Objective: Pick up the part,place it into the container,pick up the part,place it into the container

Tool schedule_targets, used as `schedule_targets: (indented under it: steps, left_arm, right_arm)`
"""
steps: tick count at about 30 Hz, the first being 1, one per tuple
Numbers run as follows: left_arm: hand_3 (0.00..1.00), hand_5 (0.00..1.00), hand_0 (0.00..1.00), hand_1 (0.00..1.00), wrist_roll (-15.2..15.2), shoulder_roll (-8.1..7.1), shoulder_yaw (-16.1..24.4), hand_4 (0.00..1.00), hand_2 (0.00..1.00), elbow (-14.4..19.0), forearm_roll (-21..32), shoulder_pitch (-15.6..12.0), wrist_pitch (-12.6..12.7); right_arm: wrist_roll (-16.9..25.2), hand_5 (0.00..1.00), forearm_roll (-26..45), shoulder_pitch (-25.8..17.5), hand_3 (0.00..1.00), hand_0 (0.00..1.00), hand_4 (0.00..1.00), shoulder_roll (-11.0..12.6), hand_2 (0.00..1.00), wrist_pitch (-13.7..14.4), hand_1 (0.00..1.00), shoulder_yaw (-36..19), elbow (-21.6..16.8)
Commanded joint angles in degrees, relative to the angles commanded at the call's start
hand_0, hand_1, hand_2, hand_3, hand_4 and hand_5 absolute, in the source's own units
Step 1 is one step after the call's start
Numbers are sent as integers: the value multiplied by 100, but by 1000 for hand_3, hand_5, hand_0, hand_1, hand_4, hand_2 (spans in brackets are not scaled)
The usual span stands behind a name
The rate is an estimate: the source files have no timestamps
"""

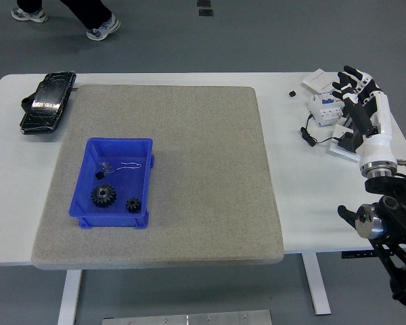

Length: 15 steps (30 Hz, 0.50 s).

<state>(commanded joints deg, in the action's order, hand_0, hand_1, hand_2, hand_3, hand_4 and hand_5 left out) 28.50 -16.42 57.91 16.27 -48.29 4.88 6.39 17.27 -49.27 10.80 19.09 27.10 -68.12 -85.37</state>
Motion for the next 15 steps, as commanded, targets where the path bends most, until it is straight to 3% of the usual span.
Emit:
schedule_targets:
  steps: [15]
  left_arm:
    - [600, 315, 718, 672, 3, -3, 1, 672, 646, 1, -14, 0, -5]
  right_arm:
    - [1, 453, -8, -39, 725, 726, 745, 9, 748, 10, 702, -58, -7]
